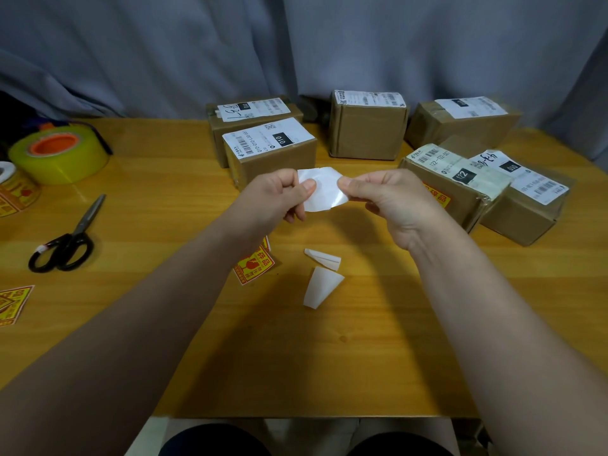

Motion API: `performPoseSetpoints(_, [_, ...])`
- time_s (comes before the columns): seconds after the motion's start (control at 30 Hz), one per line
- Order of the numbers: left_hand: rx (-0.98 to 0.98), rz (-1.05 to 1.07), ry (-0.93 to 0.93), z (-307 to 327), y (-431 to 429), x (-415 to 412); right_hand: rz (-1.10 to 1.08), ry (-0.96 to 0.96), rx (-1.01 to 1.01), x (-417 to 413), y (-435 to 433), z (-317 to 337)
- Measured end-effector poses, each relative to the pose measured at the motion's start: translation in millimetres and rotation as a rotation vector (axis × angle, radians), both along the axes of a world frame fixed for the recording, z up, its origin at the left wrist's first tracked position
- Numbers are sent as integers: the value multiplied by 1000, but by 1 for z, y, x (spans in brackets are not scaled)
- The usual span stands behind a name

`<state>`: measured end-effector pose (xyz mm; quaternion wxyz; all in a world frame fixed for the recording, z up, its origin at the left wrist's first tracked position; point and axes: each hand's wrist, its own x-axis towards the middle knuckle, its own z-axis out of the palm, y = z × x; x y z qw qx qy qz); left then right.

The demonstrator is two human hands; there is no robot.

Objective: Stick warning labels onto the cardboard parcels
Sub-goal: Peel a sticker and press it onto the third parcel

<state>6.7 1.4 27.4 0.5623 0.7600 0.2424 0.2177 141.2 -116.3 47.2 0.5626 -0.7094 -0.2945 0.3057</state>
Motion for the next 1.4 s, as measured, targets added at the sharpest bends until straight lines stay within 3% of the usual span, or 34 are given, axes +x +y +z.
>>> performPoseSetpoints(0.77, [84, 145, 157, -3, 15, -6, -43, -35, 6, 10, 0, 1])
performPoseSetpoints(0.97, [176, 284, 274, -12, 37, -37, -254, 32, 104, 43, -20, 6])
performPoseSetpoints(1.2, [795, 22, 174, 2, -4, -2, -188, 91, 156, 17, -8, 4])
performPoseSetpoints(1.4, [745, -311, 316, -15, -30, 15, -236, 97, 180, 1, -14, -1])
